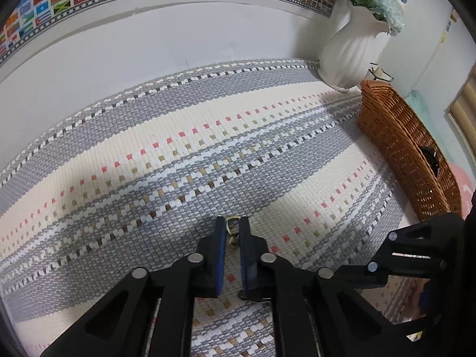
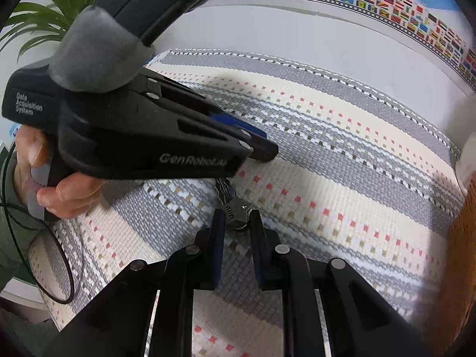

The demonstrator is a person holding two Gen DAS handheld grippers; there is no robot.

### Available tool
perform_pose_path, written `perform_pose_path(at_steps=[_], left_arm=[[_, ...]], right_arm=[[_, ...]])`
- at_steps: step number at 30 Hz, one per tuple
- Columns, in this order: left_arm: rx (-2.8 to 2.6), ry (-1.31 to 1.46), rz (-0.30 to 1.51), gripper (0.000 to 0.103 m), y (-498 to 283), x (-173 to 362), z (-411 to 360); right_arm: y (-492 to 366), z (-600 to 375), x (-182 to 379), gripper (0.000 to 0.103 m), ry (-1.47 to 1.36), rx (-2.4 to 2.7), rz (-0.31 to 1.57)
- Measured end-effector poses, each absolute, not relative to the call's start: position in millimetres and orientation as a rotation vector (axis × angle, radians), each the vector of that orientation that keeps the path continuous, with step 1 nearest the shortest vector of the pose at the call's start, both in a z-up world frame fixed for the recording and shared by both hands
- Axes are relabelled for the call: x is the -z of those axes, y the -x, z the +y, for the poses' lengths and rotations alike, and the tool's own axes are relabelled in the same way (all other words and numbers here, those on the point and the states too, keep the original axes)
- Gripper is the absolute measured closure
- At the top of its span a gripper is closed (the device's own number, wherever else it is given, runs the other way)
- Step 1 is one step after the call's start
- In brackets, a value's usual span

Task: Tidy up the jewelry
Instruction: 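Close the left tool on the gold ring while the right tool grasps the silver keys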

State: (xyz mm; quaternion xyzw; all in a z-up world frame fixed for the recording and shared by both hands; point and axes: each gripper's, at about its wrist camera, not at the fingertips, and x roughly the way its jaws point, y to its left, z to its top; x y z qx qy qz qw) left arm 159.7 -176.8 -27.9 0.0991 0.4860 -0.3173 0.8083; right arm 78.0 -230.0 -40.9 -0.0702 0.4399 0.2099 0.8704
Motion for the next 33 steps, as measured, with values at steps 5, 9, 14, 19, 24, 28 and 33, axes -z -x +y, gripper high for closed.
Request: perform_pose_path(at_steps=[5,9,14,19,24,28,33], left_arm=[[0.676,-0.202,1.040,0.096,-161,28,-174],[0.681,-0.194,1.042,0.096,-161,28,-171],[0.683,-0.202,1.036,0.096,-160,27,-170],[0.684,-0.192,1.040,0.096,-160,27,-170],[0.682,-0.185,1.043,0.096,-160,27,-171],[0.678,-0.168,1.046,0.098,-161,26,-168],[0.687,-0.143,1.038,0.099,-157,19,-163]], right_arm=[[-76,-238,40,0.085,0.127,-0.432,0.932],[-78,-240,38,0.084,0.113,-0.437,0.945],[-85,-235,40,0.079,0.136,-0.426,0.943],[-90,-228,41,0.078,0.161,-0.422,0.933],[-85,-225,43,0.085,0.206,-0.403,0.913],[-70,-225,38,0.085,0.218,-0.397,0.895],[-49,-235,25,0.085,0.192,-0.377,0.864]])
